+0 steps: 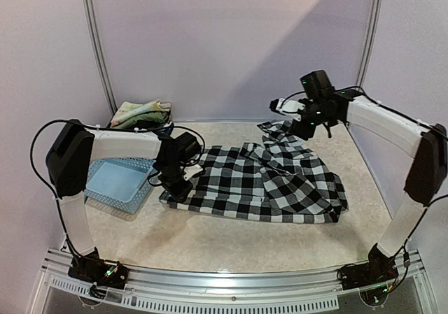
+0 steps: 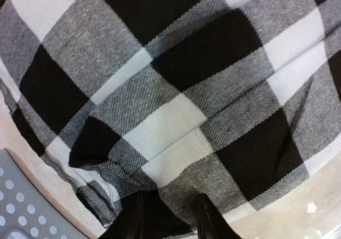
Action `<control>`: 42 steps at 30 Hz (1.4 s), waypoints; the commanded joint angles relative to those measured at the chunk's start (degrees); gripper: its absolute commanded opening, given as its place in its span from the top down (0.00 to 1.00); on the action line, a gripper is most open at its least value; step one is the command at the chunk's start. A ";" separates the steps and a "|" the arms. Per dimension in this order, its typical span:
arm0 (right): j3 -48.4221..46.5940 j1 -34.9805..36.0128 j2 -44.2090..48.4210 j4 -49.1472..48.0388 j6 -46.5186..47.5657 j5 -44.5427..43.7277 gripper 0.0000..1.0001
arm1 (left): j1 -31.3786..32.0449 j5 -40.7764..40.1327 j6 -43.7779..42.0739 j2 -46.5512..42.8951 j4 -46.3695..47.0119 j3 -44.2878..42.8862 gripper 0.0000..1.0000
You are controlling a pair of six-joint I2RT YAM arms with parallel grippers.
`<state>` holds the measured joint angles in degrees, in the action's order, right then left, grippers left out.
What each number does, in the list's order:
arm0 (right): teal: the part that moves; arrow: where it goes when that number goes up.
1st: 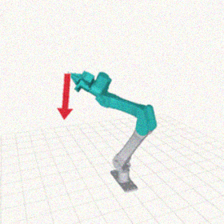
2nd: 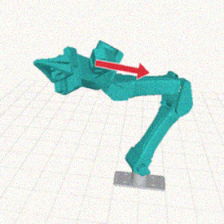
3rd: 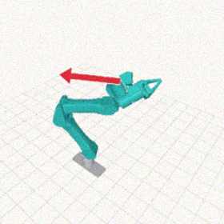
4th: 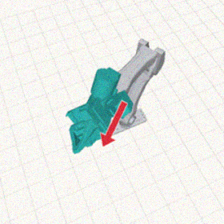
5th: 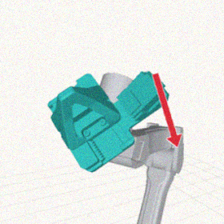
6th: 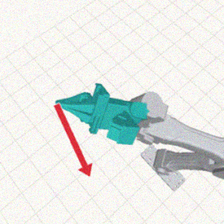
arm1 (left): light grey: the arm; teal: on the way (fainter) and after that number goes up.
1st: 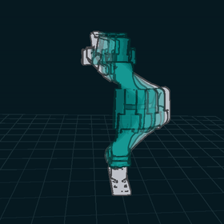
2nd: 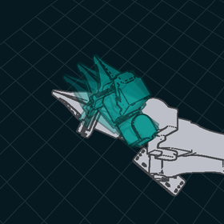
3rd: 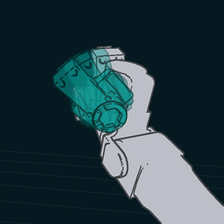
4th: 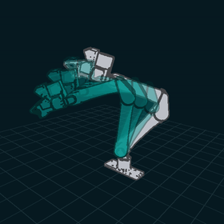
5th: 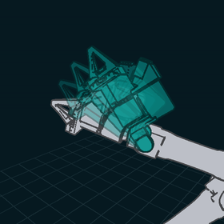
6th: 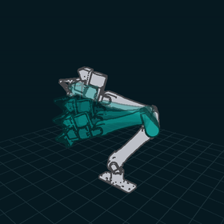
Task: Fold and stack the mixed laundry pile
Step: Move the 1/3-folded shirt to the center of the board.
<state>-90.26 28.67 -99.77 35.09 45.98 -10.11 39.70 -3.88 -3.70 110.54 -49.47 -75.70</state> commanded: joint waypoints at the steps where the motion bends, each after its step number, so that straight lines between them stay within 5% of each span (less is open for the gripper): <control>1: 10.01 -5.40 9.93 15.20 -10.67 18.14 0.35 | -0.71 -4.01 3.34 -2.73 -1.20 -0.45 0.65; 5: 22.10 -9.22 14.79 17.18 -9.72 22.41 0.37 | -4.07 -2.32 7.99 -3.56 -0.33 -0.39 0.60; 12: 26.00 -16.86 10.95 24.86 -7.75 32.57 0.39 | -7.81 3.05 12.50 -4.94 3.29 0.60 0.57; 26: 33.87 -19.61 3.82 18.49 -3.58 30.20 0.41 | -10.35 12.05 17.34 -0.58 8.65 5.91 0.61; 29: 35.59 -19.70 2.11 16.28 -2.64 26.67 0.47 | -10.35 12.28 17.89 -0.06 8.48 7.33 0.64; 33: 37.32 -20.08 0.37 14.73 -1.72 23.22 0.68 | -10.35 13.19 19.42 -0.37 8.89 10.59 0.76; 38: 40.22 -20.28 -0.75 14.22 0.38 20.89 0.89 | -9.86 16.12 22.78 -3.02 11.77 17.31 1.00; 42: 42.36 -20.40 -0.83 15.50 2.54 20.58 0.93 | -8.41 17.46 25.86 -6.34 14.71 22.90 1.00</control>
<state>-53.01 8.40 -97.25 49.25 45.80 15.11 29.76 11.22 18.35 103.72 -33.32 -59.66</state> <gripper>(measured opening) 0.073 0.007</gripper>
